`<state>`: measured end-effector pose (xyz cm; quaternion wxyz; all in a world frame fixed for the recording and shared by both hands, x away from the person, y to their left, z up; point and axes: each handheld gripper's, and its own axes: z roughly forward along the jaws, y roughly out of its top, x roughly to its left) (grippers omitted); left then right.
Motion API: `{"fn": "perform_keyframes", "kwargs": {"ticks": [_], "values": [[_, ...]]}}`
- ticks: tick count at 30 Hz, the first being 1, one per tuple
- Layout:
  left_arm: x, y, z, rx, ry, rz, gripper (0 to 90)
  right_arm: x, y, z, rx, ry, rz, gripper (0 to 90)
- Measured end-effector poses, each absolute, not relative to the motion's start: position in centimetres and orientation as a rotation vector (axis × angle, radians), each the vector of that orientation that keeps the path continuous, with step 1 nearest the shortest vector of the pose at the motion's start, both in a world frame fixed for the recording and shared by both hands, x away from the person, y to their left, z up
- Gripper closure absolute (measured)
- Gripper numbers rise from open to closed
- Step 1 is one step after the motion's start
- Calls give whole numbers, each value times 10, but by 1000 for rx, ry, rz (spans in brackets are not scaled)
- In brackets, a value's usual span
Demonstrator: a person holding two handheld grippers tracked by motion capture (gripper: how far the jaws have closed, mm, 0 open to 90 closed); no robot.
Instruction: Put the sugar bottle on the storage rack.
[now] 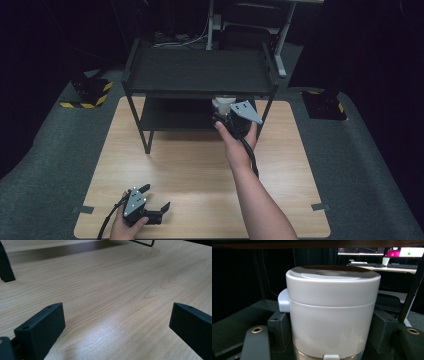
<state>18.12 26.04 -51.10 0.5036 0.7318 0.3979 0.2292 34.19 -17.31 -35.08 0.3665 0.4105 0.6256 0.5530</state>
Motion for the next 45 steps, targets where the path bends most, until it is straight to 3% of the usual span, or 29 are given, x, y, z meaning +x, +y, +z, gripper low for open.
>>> {"fn": "perform_keyframes", "kwargs": {"ticks": [15, 38, 45], "values": [[182, 262, -511, 1767, 955, 548, 5, 375, -159, -367, 1071, 1575, 1419, 314], [182, 261, -511, 1774, 955, 549, 5, 376, -159, -374, 1050, 1561, 1428, 307], [183, 261, -510, 1778, 953, 546, 5, 373, -165, -371, 991, 1580, 1434, 51]]}}
